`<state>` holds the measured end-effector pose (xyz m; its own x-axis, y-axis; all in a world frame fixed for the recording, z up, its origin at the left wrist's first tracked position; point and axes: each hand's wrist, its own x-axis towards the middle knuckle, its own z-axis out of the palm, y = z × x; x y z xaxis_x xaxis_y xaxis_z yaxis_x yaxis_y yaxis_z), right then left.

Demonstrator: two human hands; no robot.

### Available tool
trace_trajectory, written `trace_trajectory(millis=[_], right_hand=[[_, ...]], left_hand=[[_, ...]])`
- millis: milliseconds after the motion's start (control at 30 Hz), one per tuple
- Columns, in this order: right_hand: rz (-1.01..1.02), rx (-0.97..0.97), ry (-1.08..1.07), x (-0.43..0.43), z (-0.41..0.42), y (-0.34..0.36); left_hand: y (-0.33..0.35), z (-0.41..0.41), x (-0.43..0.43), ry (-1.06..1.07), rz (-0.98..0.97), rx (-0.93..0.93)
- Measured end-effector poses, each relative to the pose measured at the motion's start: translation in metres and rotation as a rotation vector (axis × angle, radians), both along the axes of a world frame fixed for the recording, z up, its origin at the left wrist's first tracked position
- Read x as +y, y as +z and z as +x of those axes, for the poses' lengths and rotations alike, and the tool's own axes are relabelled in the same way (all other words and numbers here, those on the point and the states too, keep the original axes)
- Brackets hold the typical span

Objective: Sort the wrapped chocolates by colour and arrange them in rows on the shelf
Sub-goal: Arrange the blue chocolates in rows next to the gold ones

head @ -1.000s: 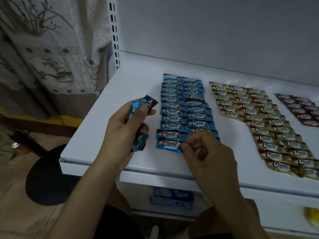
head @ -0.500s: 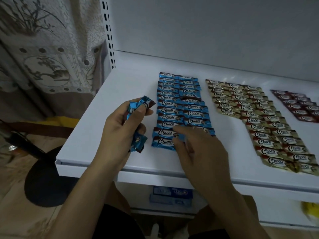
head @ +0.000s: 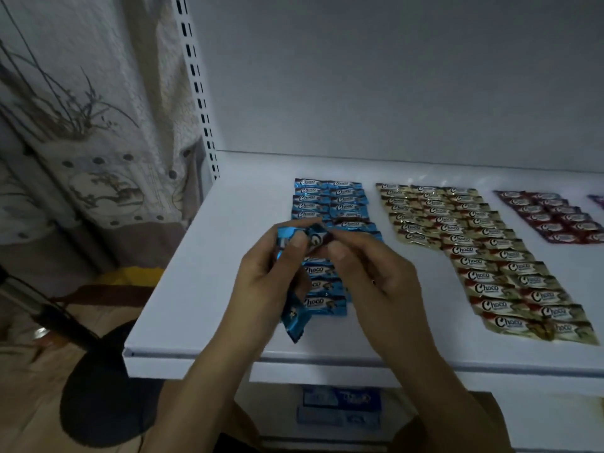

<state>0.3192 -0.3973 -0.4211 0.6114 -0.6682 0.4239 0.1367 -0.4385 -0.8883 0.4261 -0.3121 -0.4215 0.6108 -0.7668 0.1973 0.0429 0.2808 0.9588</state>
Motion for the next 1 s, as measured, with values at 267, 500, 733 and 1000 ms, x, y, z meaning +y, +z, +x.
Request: trace_trajectory(millis=[267, 500, 733, 1000], right_hand=[[0.253, -0.05, -0.096, -0.016, -0.032, 0.014], [0.331, -0.025, -0.129, -0.015, -0.051, 0.007], [0.234, 0.161, -0.189, -0.026, -0.072, -0.012], [-0.149, 0.49, -0.262, -0.03, -0.072, -0.034]], left_hand=[[0.005, -0.033, -0.018, -0.104, 0.065, -0.05], [0.001, -0.039, -0.019, -0.084, 0.161, -0.254], [-0.005, -0.034, -0.012, 0.033, 0.186, -0.251], [-0.008, -0.025, -0.01, 0.144, 0.174, -0.202]])
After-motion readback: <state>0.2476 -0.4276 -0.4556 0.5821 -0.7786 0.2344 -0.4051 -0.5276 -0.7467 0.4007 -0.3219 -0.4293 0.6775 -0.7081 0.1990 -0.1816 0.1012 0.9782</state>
